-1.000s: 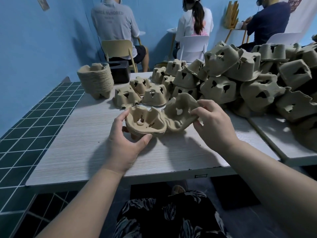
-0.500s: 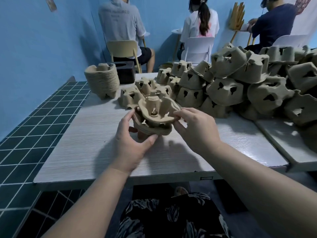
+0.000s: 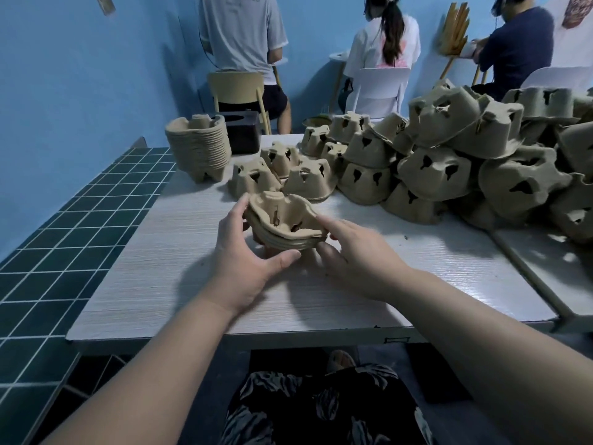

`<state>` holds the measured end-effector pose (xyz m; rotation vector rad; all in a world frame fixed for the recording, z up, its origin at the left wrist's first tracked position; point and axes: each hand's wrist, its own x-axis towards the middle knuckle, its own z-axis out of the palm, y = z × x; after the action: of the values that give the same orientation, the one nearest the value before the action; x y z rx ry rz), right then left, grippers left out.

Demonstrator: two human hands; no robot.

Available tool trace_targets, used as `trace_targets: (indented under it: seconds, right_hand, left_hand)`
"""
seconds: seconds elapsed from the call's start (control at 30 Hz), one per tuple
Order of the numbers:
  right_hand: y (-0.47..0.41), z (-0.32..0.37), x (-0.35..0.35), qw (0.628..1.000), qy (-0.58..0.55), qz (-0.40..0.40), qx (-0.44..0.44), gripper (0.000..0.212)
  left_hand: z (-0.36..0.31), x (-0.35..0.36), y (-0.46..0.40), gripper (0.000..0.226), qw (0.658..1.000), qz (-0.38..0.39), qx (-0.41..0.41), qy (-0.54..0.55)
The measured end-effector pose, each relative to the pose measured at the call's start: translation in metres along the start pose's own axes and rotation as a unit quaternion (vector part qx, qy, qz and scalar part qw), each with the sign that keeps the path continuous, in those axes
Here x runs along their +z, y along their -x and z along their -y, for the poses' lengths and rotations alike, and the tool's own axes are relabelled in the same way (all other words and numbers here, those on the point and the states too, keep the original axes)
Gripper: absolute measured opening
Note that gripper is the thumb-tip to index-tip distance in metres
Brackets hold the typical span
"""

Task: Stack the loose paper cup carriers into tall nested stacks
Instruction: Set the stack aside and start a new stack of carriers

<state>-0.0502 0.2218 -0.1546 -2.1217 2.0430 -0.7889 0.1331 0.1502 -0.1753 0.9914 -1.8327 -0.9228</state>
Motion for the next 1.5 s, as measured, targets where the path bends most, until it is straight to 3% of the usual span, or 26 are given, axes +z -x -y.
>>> trace_targets:
  seconds: [0.13, 0.27, 0.47, 0.73, 1.07, 1.23, 1.4, 1.5]
  right_hand:
    - [-0.009, 0.004, 0.005, 0.999, -0.004, 0.034, -0.017, 0.053]
    - [-0.029, 0.007, 0.006, 0.999, -0.026, 0.044, -0.019, 0.052]
    - [-0.086, -0.014, 0.009, 0.996, 0.014, -0.084, 0.036, 0.049]
    - [-0.155, -0.044, 0.023, 0.99, 0.085, -0.019, 0.109, 0.066]
    - [-0.123, -0.034, 0.021, 0.987, 0.134, -0.052, 0.072, 0.055]
    - [-0.111, -0.03, 0.013, 0.986, 0.122, -0.054, 0.105, 0.055]
    - [-0.11, -0.025, -0.002, 0.971, 0.037, -0.14, 0.188, 0.033]
    - [-0.113, -0.02, -0.01, 0.947, -0.125, -0.168, 0.245, 0.021]
  left_hand:
    - [0.009, -0.013, -0.015, 0.125, 0.999, 0.04, -0.016, 0.001]
    - [0.015, -0.021, -0.028, 0.111, 0.999, 0.021, -0.029, 0.005]
    - [0.023, -0.031, -0.048, 0.097, 0.999, -0.016, -0.025, 0.022]
    - [0.031, -0.031, -0.047, 0.101, 0.995, -0.022, -0.025, 0.09]
    - [0.03, -0.028, -0.045, 0.107, 0.996, -0.026, -0.02, 0.082]
    - [0.03, -0.029, -0.045, 0.108, 0.996, -0.031, -0.016, 0.081]
    - [0.029, -0.028, -0.045, 0.104, 0.995, -0.048, -0.011, 0.081]
    - [0.03, -0.029, -0.044, 0.104, 0.996, -0.049, -0.01, 0.075]
